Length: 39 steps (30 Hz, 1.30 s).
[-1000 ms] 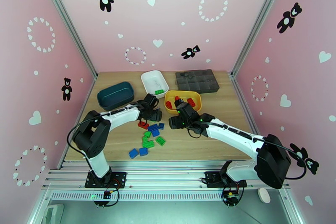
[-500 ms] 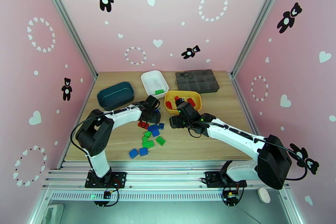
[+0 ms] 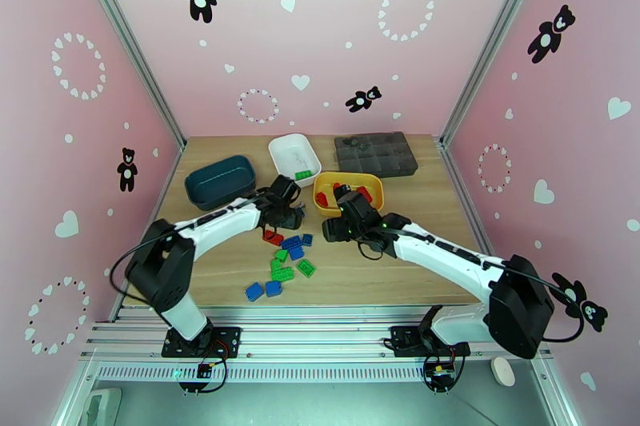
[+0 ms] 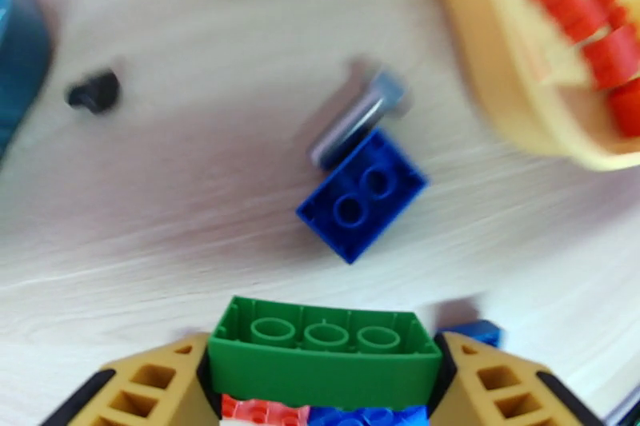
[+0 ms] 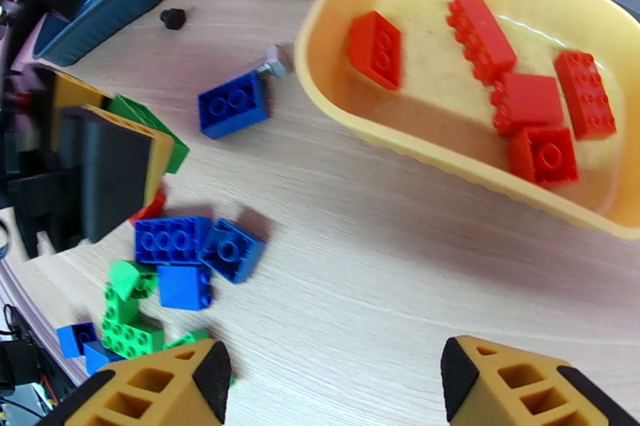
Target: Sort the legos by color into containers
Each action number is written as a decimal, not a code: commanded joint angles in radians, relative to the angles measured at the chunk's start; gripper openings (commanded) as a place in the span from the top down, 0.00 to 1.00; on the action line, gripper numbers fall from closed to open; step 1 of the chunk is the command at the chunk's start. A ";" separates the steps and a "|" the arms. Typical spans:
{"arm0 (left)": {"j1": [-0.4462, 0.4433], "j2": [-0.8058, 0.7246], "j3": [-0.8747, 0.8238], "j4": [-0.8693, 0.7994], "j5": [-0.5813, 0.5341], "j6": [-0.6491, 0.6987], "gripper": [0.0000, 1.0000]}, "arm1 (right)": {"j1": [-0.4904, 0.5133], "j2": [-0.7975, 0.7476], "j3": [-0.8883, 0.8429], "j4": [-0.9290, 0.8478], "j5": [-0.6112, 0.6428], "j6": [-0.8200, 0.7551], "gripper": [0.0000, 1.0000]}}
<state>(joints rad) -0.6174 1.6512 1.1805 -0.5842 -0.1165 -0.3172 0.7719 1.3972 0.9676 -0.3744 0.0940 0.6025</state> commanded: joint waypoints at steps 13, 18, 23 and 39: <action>0.148 0.286 0.548 -0.088 0.033 0.010 0.43 | -0.020 0.095 0.229 -0.120 0.272 0.063 0.21; 0.172 0.464 0.761 -0.134 0.036 0.003 0.43 | -0.048 0.028 0.159 -0.116 0.265 0.048 0.20; 0.183 0.553 0.886 -0.145 0.067 0.017 0.15 | -0.086 -0.023 0.097 -0.113 0.152 0.016 0.22; 0.109 0.102 0.304 -0.010 0.001 -0.093 0.12 | -0.020 0.020 0.016 -0.001 -0.034 -0.104 0.32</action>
<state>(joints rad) -0.4965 1.8538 1.6077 -0.6456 -0.0952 -0.3542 0.7147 1.3727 0.9813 -0.3931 0.1135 0.5411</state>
